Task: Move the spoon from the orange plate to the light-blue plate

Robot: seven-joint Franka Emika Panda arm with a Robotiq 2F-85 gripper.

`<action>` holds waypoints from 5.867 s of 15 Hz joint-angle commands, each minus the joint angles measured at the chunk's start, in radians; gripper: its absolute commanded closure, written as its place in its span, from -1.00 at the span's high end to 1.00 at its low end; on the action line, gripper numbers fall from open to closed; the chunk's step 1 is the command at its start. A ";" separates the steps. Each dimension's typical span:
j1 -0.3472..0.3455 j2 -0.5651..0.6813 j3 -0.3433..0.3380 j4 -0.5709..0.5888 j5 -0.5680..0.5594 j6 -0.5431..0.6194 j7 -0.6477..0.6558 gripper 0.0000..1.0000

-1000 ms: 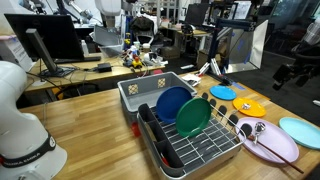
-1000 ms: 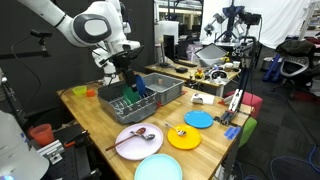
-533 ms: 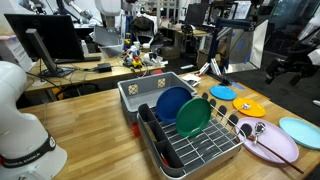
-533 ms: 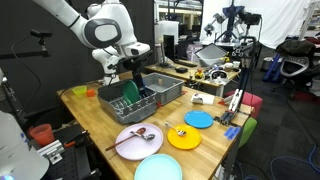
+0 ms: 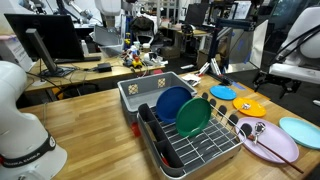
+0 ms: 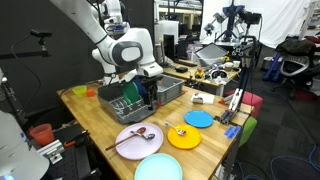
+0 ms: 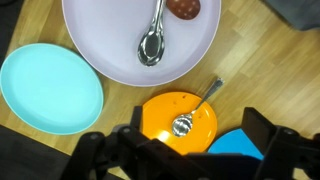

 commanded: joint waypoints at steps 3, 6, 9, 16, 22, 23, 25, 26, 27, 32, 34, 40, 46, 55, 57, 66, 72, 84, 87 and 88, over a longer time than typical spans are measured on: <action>0.059 0.043 -0.058 0.033 0.017 0.000 0.032 1.00; 0.060 0.039 -0.058 0.035 0.016 0.000 0.037 1.00; 0.064 0.083 -0.053 0.060 0.113 0.027 0.059 1.00; 0.134 0.287 -0.123 0.146 0.243 0.252 0.175 1.00; 0.100 0.414 -0.084 0.224 0.377 0.240 0.149 1.00; 0.102 0.426 -0.082 0.234 0.391 0.238 0.150 1.00; 0.091 0.447 -0.067 0.255 0.423 0.227 0.145 1.00; 0.091 0.458 -0.067 0.265 0.433 0.225 0.145 1.00; 0.091 0.468 -0.067 0.272 0.440 0.224 0.145 1.00; 0.087 0.513 -0.060 0.313 0.452 0.218 0.133 1.00; 0.086 0.529 -0.058 0.325 0.453 0.219 0.131 1.00; 0.081 0.563 -0.055 0.355 0.456 0.215 0.129 0.83; 0.077 0.583 -0.051 0.381 0.462 0.198 0.127 0.65; 0.078 0.616 -0.047 0.413 0.460 0.171 0.121 0.05; 0.076 0.618 -0.044 0.418 0.462 0.169 0.118 -0.24; 0.055 0.600 -0.032 0.418 0.473 0.176 0.096 -0.88; 0.075 0.518 -0.054 0.357 0.461 0.173 0.077 -0.91; -0.149 0.161 0.191 -0.020 0.899 0.459 -0.038 -0.91; -0.126 0.160 0.151 -0.023 0.874 0.478 -0.042 -0.63; -0.128 0.146 0.151 -0.045 0.874 0.502 -0.051 -0.63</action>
